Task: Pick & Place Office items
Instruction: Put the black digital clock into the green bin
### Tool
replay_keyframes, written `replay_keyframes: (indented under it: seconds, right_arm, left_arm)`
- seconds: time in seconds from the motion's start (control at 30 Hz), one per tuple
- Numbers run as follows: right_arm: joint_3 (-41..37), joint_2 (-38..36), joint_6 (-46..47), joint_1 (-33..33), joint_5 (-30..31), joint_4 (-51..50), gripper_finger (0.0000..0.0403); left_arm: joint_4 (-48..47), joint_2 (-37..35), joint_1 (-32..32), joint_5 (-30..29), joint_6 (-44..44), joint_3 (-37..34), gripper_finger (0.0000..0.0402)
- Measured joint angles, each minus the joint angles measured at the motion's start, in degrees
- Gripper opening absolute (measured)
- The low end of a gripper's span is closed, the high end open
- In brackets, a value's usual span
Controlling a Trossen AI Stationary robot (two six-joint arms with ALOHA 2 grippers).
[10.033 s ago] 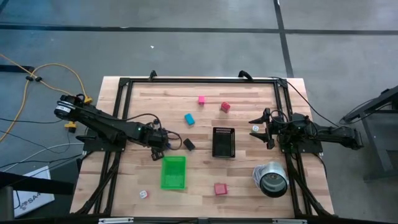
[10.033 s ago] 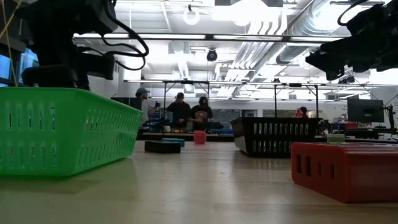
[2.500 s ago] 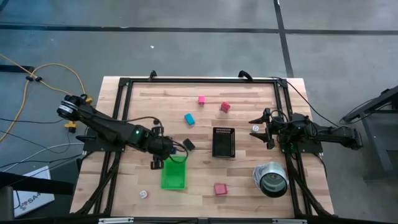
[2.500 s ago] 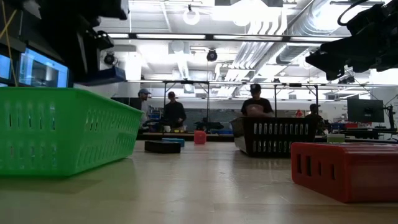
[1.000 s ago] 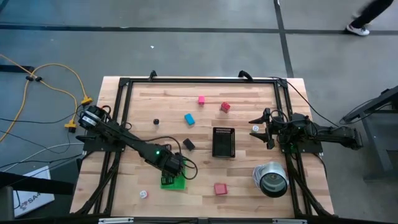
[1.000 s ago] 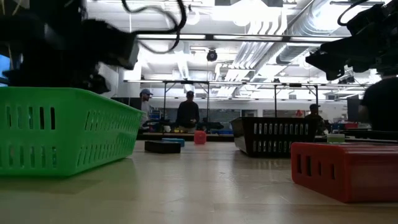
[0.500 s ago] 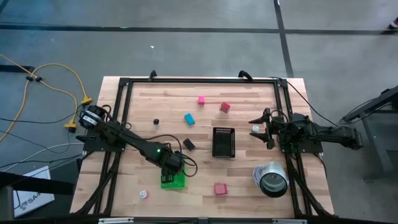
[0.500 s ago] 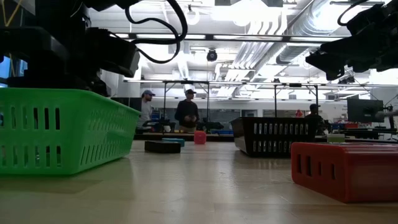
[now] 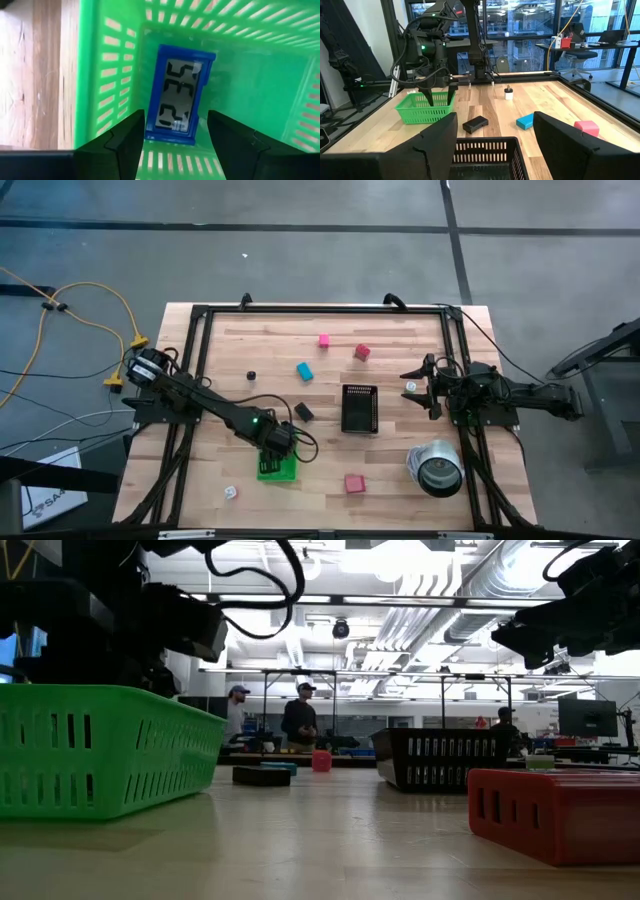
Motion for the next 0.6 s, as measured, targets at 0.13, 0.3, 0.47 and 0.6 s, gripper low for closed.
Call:
replay_keyframes:
  seconds: [0.13,0.3,0.47,0.6]
  right_arm:
    - [-0.01,0.01,0.0,0.0,0.01,0.0,0.0248]
    - [-0.02,0.02,0.0,0.0,0.0,0.0,0.0248]
    - [0.0,0.0,0.0,0.0,0.0,0.0,0.0248]
    - [-0.01,0.01,0.0,0.0,0.01,0.0,0.0248]
  left_arm:
    - [-0.04,-0.51,0.0,-0.04,0.0,0.04,0.021]
    - [-0.26,-1.11,0.0,-0.03,0.0,0.04,0.021]
    - [-0.93,-2.71,-0.09,0.0,0.0,0.11,0.021]
    - [-0.97,-4.5,-0.17,-0.17,0.0,0.11,0.021]
